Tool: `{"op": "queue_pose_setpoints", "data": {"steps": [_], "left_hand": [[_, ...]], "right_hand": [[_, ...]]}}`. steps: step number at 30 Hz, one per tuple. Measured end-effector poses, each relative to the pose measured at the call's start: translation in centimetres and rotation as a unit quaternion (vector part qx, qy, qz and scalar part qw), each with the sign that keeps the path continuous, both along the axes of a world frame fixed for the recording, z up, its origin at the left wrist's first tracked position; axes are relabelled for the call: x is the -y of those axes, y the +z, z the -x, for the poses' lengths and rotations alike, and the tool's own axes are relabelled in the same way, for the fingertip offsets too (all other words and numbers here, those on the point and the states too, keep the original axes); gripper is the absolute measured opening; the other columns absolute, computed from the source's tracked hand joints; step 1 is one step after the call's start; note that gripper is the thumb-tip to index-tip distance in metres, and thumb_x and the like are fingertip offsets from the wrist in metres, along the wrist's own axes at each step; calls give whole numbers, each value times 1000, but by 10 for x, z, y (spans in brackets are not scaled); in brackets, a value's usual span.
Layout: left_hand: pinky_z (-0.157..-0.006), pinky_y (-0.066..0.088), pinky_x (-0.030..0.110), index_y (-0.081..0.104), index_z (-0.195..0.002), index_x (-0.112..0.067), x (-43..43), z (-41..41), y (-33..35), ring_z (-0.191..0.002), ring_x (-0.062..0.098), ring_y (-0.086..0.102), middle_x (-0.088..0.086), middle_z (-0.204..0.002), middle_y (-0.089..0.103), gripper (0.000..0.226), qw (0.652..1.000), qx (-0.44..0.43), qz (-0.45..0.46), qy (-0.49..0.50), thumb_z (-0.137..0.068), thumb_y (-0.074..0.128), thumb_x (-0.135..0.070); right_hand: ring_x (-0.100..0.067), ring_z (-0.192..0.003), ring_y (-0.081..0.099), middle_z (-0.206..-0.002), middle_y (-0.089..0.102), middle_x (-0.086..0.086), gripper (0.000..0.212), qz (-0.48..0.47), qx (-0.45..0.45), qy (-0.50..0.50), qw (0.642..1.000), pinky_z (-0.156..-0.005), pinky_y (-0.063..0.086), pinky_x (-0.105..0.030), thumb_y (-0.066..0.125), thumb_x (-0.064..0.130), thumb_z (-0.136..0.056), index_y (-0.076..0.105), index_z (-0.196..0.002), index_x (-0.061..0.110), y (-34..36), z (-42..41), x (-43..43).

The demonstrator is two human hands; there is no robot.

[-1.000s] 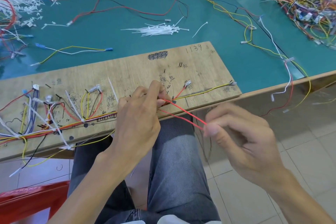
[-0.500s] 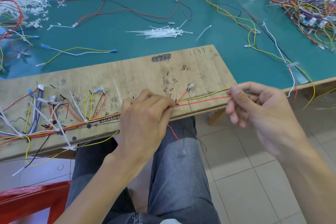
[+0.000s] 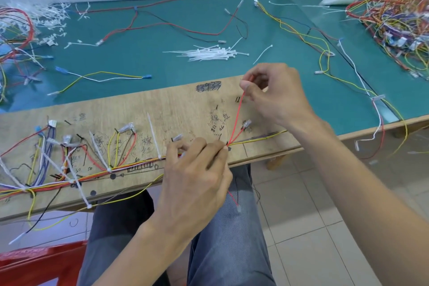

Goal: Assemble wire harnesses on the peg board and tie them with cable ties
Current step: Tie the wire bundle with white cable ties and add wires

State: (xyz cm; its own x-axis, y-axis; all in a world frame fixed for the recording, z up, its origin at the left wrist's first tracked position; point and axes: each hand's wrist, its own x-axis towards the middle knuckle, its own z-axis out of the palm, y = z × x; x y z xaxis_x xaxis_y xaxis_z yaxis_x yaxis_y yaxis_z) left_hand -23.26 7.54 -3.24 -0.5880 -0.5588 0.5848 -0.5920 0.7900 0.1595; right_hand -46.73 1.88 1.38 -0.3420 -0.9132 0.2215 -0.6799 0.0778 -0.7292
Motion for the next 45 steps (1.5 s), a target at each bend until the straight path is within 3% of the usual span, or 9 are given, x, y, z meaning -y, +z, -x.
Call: {"op": "queue_pose_setpoints", "data": {"steps": [3, 13, 19, 24, 27, 32, 35, 39, 45], "left_hand": [[-89, 44, 47, 78, -102, -13, 2, -1, 1, -95, 23, 64, -4, -113, 73, 18, 1000, 15, -6, -1, -98, 61, -18], [-85, 42, 45, 77, -110, -19, 8, -8, 4, -101, 16, 62, -12, -121, 70, 21, 998, 20, -49, -28, -100, 59, -23], [-85, 42, 46, 76, -113, -23, 9, -11, 6, -103, 14, 61, -15, -124, 67, 21, 996, 34, -75, -27, -102, 58, -24], [-86, 42, 46, 74, -119, -24, 8, -15, 7, -107, 14, 61, -16, -130, 66, 23, 995, 50, -79, -30, -102, 59, -24], [-85, 43, 47, 75, -120, -22, 10, -16, 8, -108, 15, 62, -15, -132, 67, 24, 995, 59, -76, -26, -101, 59, -24], [-91, 43, 48, 74, -122, -23, 10, -17, 10, -111, 15, 61, -15, -132, 67, 28, 993, 69, -86, -28, -103, 54, -27], [-91, 43, 48, 74, -123, -24, 10, -19, 10, -111, 15, 61, -16, -133, 67, 29, 993, 72, -86, -30, -104, 53, -29], [-89, 42, 46, 73, -126, -24, 11, -21, 8, -112, 12, 59, -18, -135, 65, 30, 994, 73, -80, -34, -105, 53, -29], [-90, 41, 44, 69, -133, -22, 9, -23, 4, -110, 15, 60, -15, -139, 63, 32, 995, 86, -43, -39, -109, 49, -26]], "right_hand": [[2, -61, 62, -67, 70, 11, 9, -24, -19, 3, 1000, -66, 49, -14, 82, 24, -88, 76, -82, 27, -7, 0, 13], [-20, -74, 74, -74, 75, -1, 10, -83, 16, -27, 996, -74, 63, -39, 91, 23, -81, 82, -85, 20, -9, 2, 21], [-14, -86, 57, -91, 64, 3, 37, -68, -99, -97, 988, -82, 49, -35, 95, 44, -70, 80, -99, 27, -3, -5, 18], [-10, -57, 51, -63, 56, 9, 27, 184, -58, -70, 979, -58, 41, -20, 77, 34, -97, 64, -80, 17, -1, -42, -71], [-1, -62, 57, -68, 62, 17, 32, 90, -110, 15, 990, -58, 48, -23, 72, 52, -97, 68, -80, 25, -43, -75, -149], [1, -127, 51, -126, 65, 19, 43, -147, -32, 117, 982, -108, 45, -29, 70, 56, -95, 66, -130, 31, -97, -82, -176], [1, -110, 55, -98, 65, 22, 8, -123, -40, 157, 979, -97, 47, -38, 70, 40, -98, 72, -101, 33, -98, -78, -177], [-8, -72, 65, -75, 67, 7, 8, -72, 110, 81, 988, -74, 50, -24, 69, 36, -93, 70, -88, 30, -66, -56, -188], [-26, -53, 54, -59, 56, -11, 29, -13, 322, 12, 947, -48, 45, -29, 69, 1, -90, 72, -110, 23, -16, -24, -168]]}}
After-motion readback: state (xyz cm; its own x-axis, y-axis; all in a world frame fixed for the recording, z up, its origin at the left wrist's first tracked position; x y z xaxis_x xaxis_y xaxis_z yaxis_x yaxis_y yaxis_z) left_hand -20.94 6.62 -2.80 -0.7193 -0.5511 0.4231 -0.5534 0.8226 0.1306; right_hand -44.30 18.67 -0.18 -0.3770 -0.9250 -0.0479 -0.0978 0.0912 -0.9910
